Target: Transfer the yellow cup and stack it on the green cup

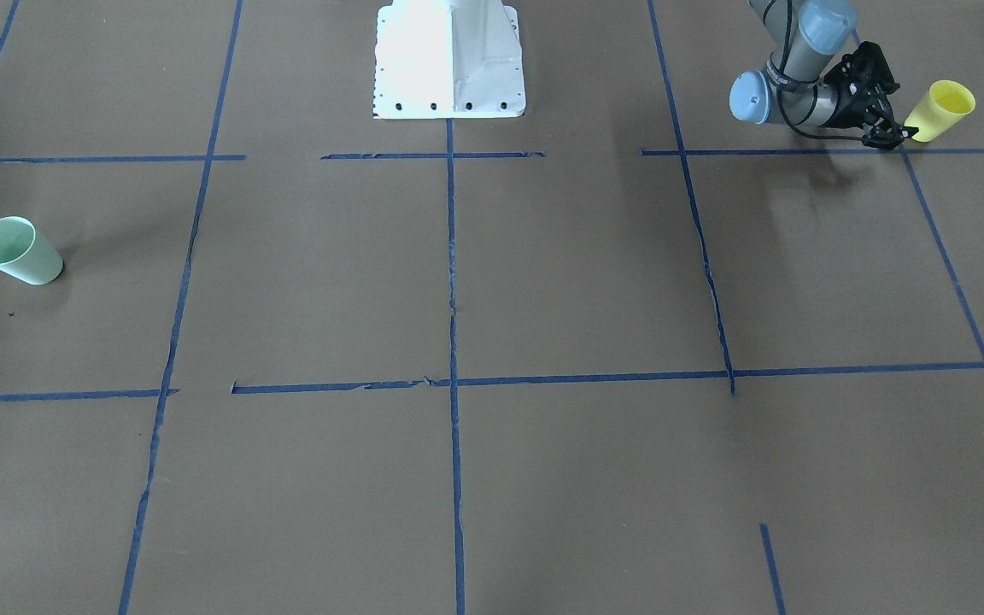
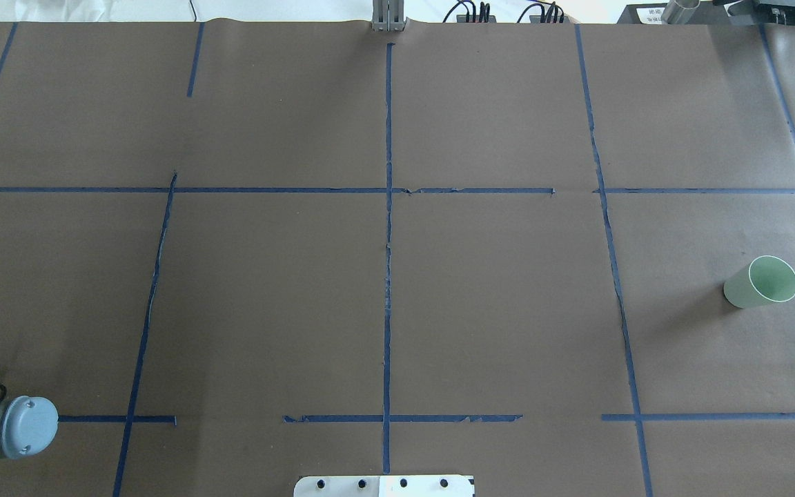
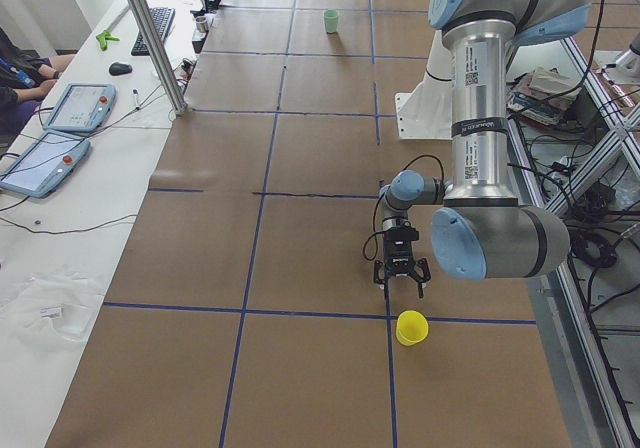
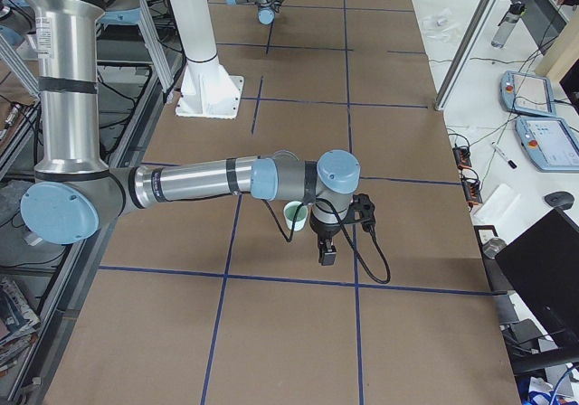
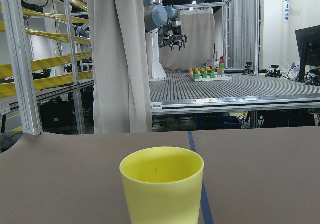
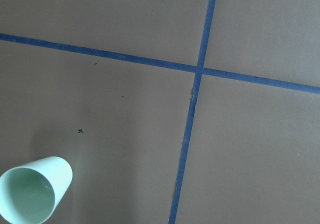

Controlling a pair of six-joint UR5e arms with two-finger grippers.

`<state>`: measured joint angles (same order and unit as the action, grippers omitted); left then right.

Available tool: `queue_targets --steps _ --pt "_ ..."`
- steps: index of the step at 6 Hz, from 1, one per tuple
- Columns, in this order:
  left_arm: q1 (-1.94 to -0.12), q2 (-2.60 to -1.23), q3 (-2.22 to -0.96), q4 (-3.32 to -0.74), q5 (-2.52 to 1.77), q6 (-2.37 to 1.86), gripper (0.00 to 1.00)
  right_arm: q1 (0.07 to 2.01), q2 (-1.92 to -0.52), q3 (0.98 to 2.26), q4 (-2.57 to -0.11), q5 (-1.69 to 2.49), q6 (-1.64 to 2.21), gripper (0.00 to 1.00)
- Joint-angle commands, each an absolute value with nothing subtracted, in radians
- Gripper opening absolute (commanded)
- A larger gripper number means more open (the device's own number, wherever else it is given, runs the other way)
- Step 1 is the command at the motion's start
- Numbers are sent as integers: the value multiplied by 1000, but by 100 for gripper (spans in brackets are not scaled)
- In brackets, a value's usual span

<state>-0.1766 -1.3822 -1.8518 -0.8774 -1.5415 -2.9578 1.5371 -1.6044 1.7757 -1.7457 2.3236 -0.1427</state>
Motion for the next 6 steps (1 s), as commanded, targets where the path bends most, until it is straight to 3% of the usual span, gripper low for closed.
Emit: queue_targets --steps 1,6 --pt "-178 -1368 -1847 -897 -1537 -2956 100 1537 -1605 1781 -1746 2321 -143 100" --pt "-173 -1304 -1758 -1038 -1536 -2979 100 1537 -1603 1786 -1746 2324 -141 100"
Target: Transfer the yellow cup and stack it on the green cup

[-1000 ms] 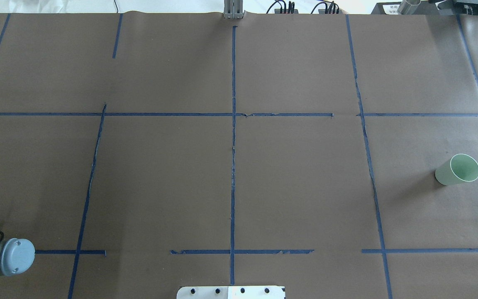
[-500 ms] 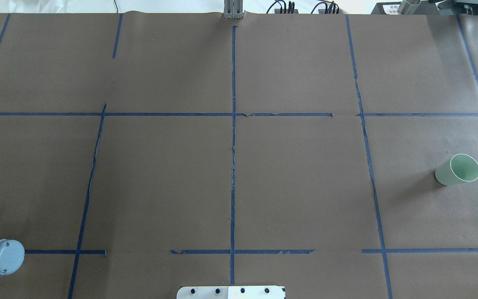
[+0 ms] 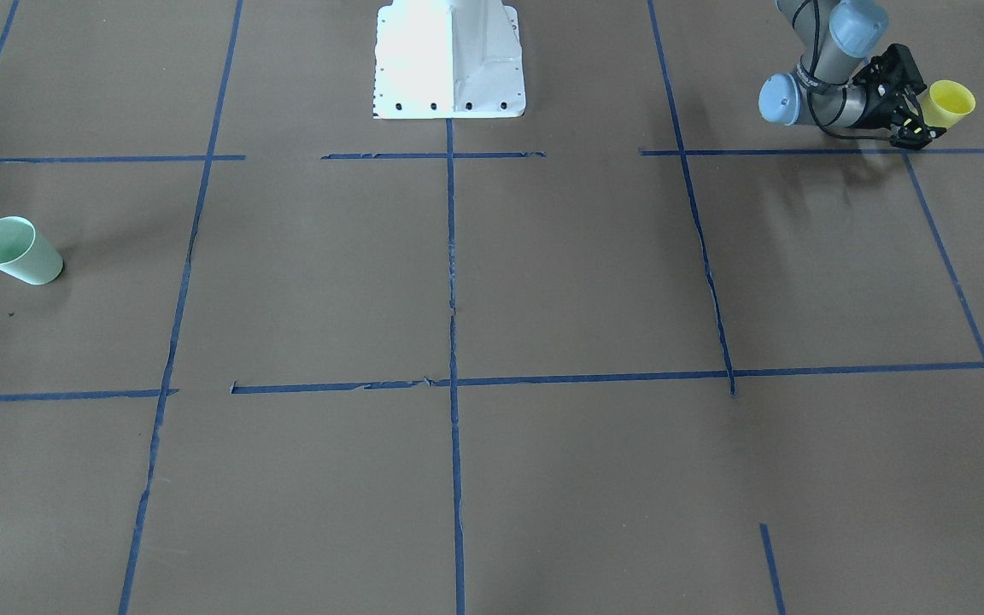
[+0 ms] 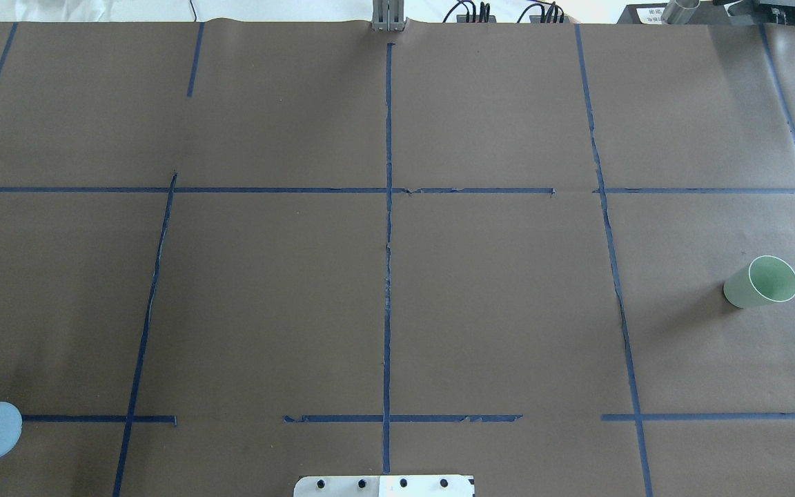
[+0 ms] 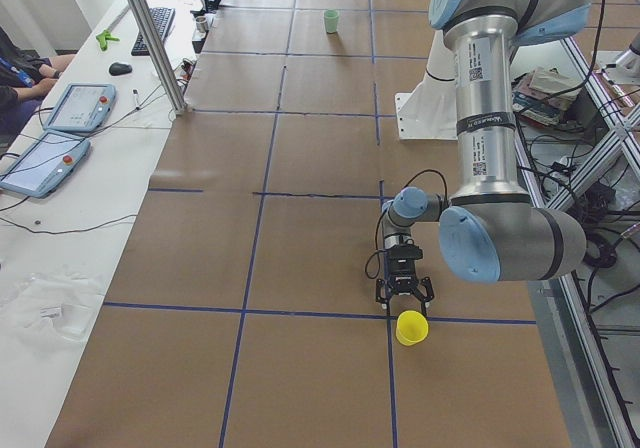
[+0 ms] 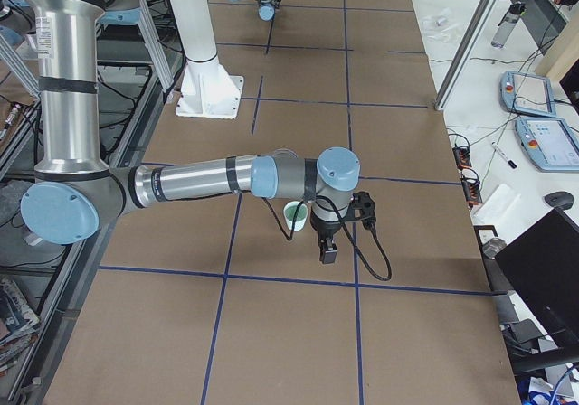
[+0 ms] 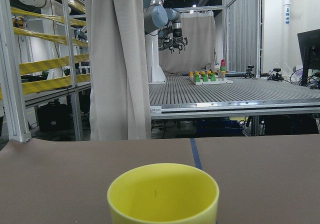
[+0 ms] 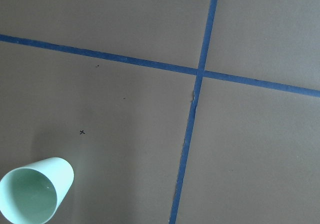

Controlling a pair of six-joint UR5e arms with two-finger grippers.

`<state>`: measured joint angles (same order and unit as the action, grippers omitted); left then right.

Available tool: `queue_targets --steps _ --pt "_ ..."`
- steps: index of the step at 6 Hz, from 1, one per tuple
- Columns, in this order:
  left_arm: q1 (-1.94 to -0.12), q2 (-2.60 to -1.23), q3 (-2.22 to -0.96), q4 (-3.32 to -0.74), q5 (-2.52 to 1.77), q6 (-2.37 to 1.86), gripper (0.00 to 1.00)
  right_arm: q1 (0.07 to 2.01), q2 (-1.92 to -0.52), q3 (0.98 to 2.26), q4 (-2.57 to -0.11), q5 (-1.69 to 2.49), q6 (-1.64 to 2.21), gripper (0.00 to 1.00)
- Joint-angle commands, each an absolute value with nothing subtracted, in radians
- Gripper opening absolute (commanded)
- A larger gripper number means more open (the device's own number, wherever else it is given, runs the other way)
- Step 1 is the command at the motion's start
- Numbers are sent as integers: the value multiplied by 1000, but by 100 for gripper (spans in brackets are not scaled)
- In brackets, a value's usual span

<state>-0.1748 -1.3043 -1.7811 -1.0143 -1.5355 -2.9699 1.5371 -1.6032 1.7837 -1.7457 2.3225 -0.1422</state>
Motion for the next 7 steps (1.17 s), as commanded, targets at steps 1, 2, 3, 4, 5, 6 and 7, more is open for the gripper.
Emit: queue_targets --steps 1,2,3,4,5,6,7 --pt "-173 -1304 -1752 -1040 -1536 -2982 100 1537 -1603 1790 -1746 2322 -141 100" --pt "-173 -1302 -1734 -1040 -1534 -2982 100 1537 -1603 1790 -1746 2322 -141 100" --pt "-172 -1304 -1703 -1064 -1532 -2981 100 1537 -1603 1790 -1746 2322 -141 100" --pt "-160 -1304 -1684 -1081 -1532 -2979 100 1537 -1603 1790 -1746 2322 -141 100" --pt "-155 -1302 -1681 -1083 -1532 -2979 100 1537 -1603 1790 -1746 2322 -141 100" --pt "-155 -1301 -1668 -1081 -1532 -2984 92 1537 -1601 1790 -1746 2322 -141 100" --pt "-155 -1301 -1660 -1083 -1531 -2982 84 1537 -1603 1790 -1746 2322 -141 100"
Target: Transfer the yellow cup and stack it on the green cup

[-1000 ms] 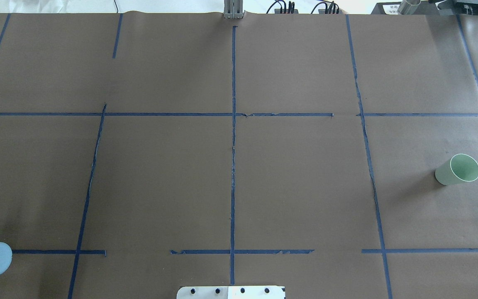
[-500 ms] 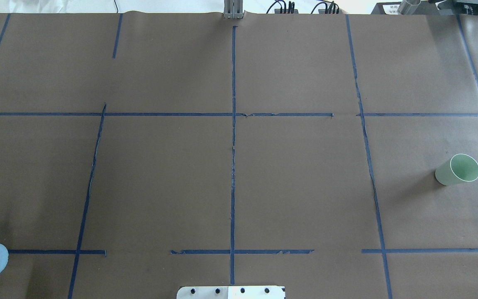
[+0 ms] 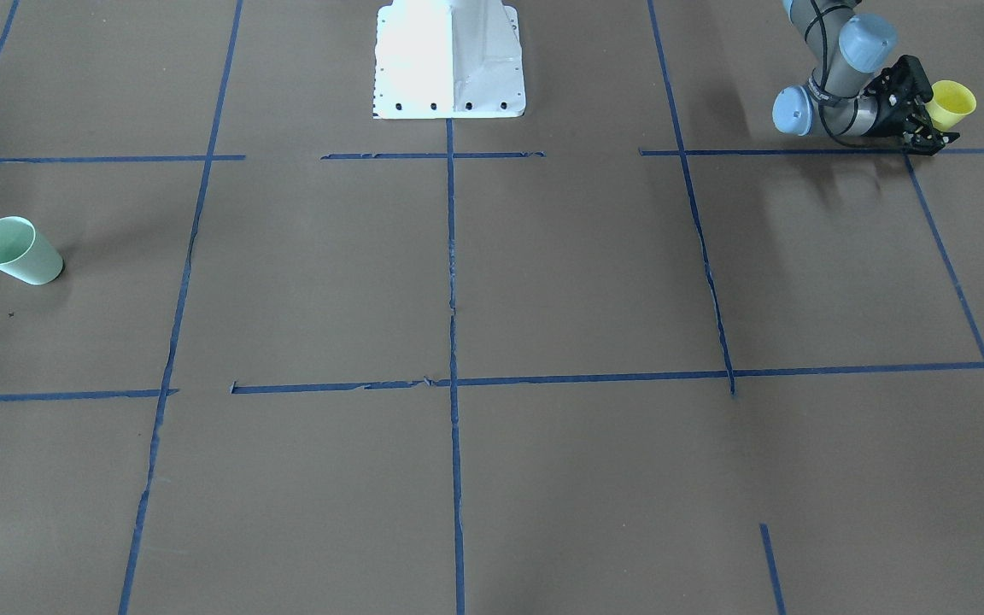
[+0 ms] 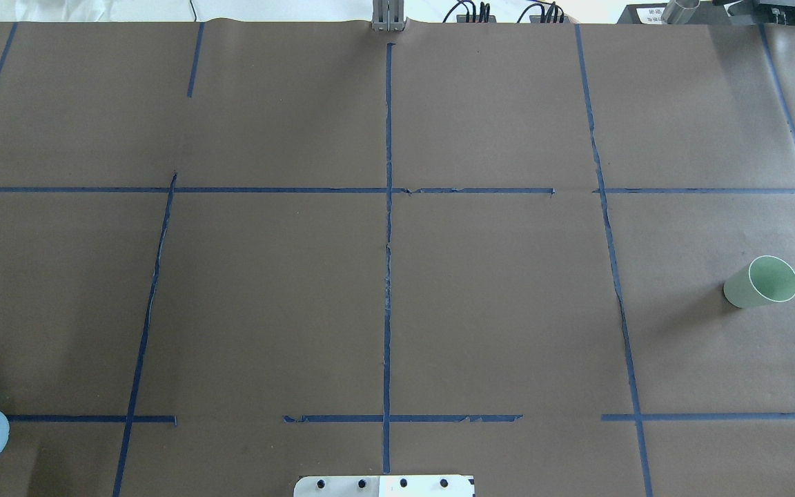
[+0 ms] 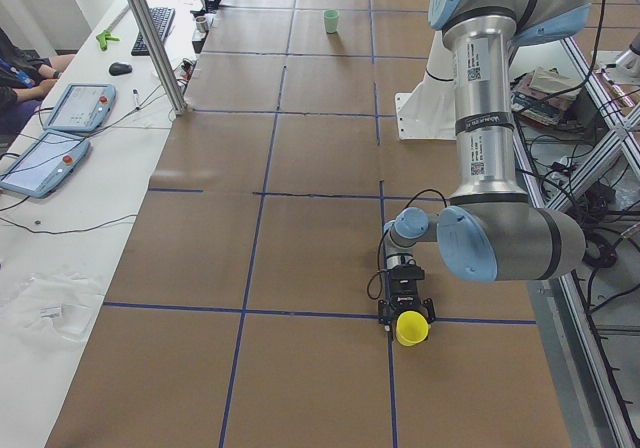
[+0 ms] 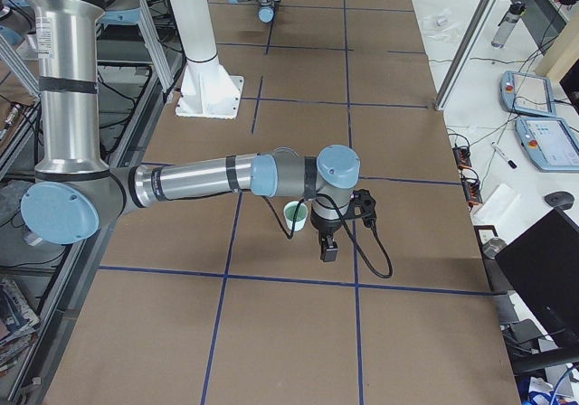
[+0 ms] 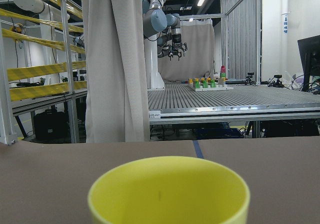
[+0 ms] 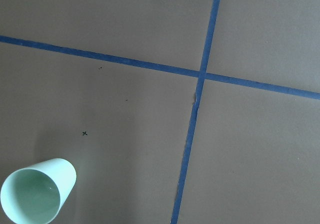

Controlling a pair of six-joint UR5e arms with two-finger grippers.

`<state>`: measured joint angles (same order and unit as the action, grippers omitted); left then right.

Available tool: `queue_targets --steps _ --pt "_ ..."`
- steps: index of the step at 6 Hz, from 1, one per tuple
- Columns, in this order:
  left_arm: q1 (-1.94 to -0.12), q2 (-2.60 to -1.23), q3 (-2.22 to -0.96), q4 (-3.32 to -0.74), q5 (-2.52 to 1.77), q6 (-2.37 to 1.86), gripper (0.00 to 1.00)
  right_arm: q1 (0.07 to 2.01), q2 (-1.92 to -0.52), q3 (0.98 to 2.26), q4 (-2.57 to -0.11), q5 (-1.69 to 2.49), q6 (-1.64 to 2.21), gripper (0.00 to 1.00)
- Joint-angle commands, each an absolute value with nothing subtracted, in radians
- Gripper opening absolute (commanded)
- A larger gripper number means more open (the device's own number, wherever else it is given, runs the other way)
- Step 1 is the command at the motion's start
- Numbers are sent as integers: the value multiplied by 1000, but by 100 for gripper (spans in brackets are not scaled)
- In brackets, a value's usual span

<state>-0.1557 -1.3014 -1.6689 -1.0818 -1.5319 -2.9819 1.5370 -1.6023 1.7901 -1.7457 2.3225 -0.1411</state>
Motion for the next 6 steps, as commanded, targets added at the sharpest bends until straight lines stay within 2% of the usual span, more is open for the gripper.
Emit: queue_targets --steps 1,4,6 --pt "-155 -1298 -1663 -1083 -1522 -2979 76 1537 -1601 1790 -1746 2322 -140 100" --pt "-167 -1237 -1724 -1081 -1476 -2917 76 1537 -1601 1789 -1747 2330 -135 100" --pt "-306 -1213 -1755 -1084 -1332 -2793 76 1537 -1603 1786 -1749 2332 -135 100"
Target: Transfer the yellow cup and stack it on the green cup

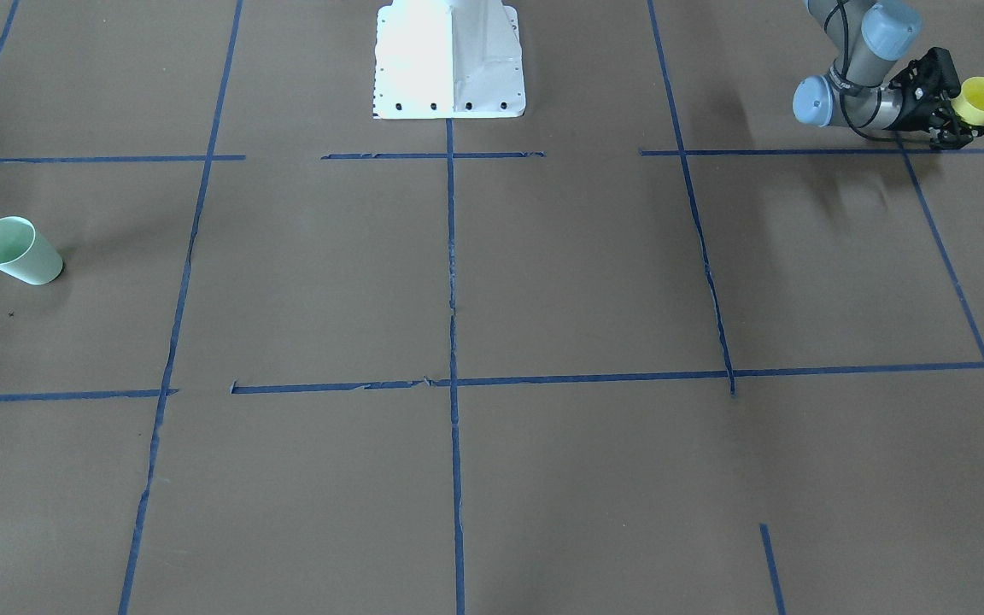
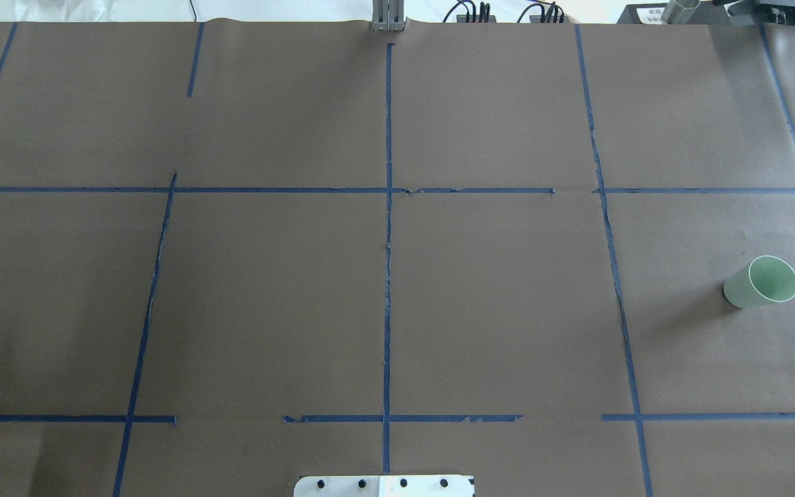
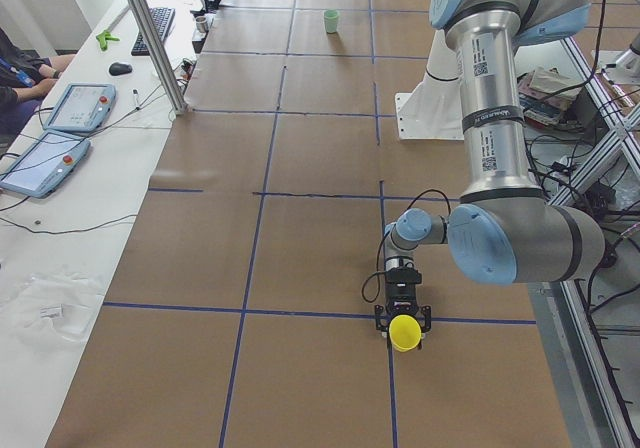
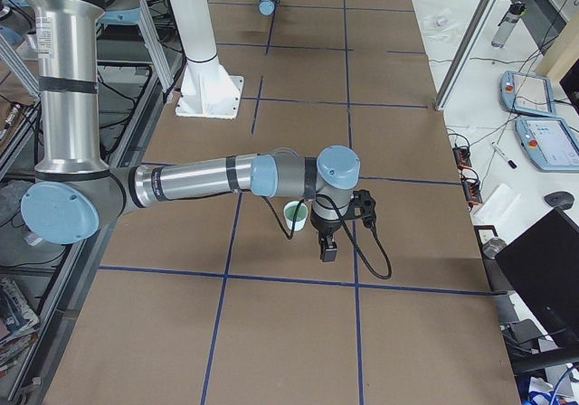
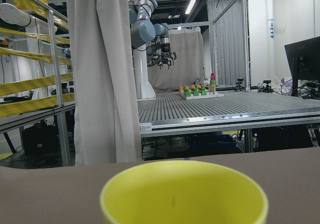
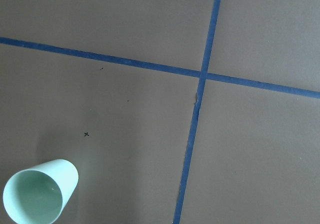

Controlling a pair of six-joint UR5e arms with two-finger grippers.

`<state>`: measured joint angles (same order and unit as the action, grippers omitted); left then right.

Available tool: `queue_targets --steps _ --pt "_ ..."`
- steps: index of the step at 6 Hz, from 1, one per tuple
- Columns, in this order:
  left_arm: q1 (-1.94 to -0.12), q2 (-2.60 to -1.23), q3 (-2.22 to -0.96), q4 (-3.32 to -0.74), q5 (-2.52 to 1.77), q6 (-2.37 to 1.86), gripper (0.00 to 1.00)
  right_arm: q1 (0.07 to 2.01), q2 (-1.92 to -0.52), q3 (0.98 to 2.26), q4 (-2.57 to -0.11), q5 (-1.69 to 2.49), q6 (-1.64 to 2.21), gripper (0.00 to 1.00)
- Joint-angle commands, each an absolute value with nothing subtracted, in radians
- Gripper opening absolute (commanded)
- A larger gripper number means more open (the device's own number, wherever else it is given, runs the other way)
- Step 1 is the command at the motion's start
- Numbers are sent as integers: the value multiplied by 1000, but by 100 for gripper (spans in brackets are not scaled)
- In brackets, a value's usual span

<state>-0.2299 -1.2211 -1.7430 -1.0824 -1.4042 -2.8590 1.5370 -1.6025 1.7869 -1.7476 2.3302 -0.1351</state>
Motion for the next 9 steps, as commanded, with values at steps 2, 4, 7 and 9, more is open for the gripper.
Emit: queue_targets --steps 2,4,7,9 --pt "-455 -1221 -1746 -1197 -1180 -2603 76 1537 -1606 1784 -1749 2333 -133 100" --pt "-616 -1226 -1730 -1419 -1062 -2335 76 1537 -1606 1784 -1749 2339 -133 100" --pt "-823 -1300 -1720 -1819 -1012 -1850 72 1537 -1608 1778 -1750 2345 -133 100" --pt "-908 -1493 -1668 -2002 -1026 -1605 64 1537 -1608 1769 -1750 2345 -132 100"
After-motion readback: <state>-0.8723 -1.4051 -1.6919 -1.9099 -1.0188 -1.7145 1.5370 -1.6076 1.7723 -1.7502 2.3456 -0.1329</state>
